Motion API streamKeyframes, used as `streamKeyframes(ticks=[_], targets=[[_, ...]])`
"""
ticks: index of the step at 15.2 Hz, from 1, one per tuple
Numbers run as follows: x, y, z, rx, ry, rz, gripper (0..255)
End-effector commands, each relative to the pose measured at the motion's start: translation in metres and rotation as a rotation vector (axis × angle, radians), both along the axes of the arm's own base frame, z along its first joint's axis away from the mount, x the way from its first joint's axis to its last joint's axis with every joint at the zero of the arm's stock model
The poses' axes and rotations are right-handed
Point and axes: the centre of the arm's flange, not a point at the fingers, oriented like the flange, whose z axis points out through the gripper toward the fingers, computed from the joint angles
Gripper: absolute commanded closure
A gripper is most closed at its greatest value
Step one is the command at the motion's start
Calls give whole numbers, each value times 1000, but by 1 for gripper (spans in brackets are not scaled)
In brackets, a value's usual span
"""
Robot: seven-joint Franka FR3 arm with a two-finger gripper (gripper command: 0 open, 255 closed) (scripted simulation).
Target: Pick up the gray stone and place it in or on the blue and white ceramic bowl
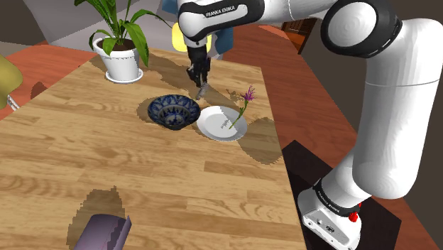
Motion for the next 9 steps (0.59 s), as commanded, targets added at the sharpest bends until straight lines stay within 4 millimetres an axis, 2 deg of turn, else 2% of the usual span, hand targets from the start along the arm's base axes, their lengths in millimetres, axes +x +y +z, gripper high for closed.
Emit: streamKeyframes(ticks=[1, 5, 6, 7, 9], targets=[[0, 1, 10, 1, 3, 1, 255], [0, 1, 31, 1, 3, 1, 255], [1, 2, 26, 1, 2, 1, 255], [1, 2, 26, 1, 2, 1, 0], [17, 0, 2, -57, 2, -145, 0]])
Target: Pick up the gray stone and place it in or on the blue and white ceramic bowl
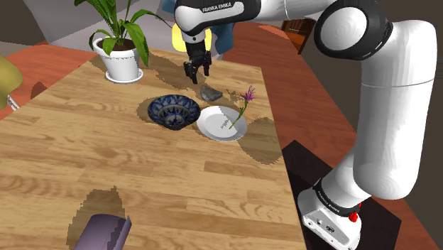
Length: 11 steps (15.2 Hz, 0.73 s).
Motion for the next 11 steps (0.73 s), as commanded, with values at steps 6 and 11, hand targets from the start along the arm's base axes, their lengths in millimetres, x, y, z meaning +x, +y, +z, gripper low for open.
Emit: streamKeyframes(ticks=[6, 11], targets=[[26, -16, -57, -106, -1, -269, 0], [21, -22, -80, -106, -1, -269, 0]])
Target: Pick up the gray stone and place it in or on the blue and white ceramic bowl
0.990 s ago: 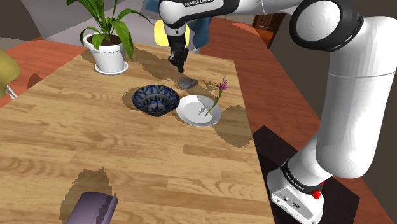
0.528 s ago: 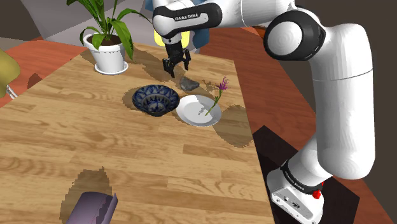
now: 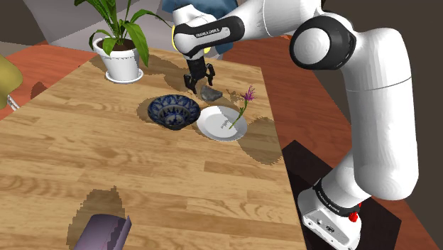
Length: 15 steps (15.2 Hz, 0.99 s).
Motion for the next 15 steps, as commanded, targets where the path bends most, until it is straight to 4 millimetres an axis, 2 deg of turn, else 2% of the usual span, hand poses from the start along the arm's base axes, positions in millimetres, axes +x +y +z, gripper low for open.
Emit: streamKeyframes(ticks=[1, 7, 8, 15], targets=[[-1, -1, -4, 0, 0, 0, 0], [-1, -1, -4, 0, 0, 0, 0], [-1, -1, -4, 0, 0, 0, 255], [-1, -1, -4, 0, 0, 0, 255]])
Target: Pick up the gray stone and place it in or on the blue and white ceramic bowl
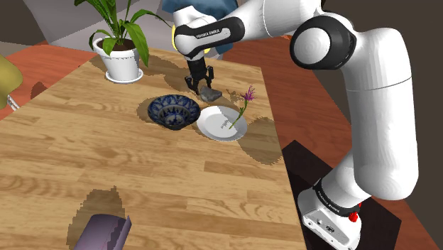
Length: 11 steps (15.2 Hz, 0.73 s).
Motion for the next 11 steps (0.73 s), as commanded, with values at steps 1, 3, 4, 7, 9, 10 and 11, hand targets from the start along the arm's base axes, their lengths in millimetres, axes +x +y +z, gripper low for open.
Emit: streamKeyframes(ticks=[1, 3, 4, 7, 9, 10, 11], targets=[[0, 0, 0, 0, 1, 0, 255], [0, 0, 5, 0, 1, 0, 255], [0, 0, 10, 0, 1, 0, 255], [0, 0, 26, 0, 1, 0, 255], [0, 0, 36, 0, 1, 0, 255], [0, 0, 42, 0, 1, 0, 255], [0, 0, 47, 0, 1, 0, 255]])
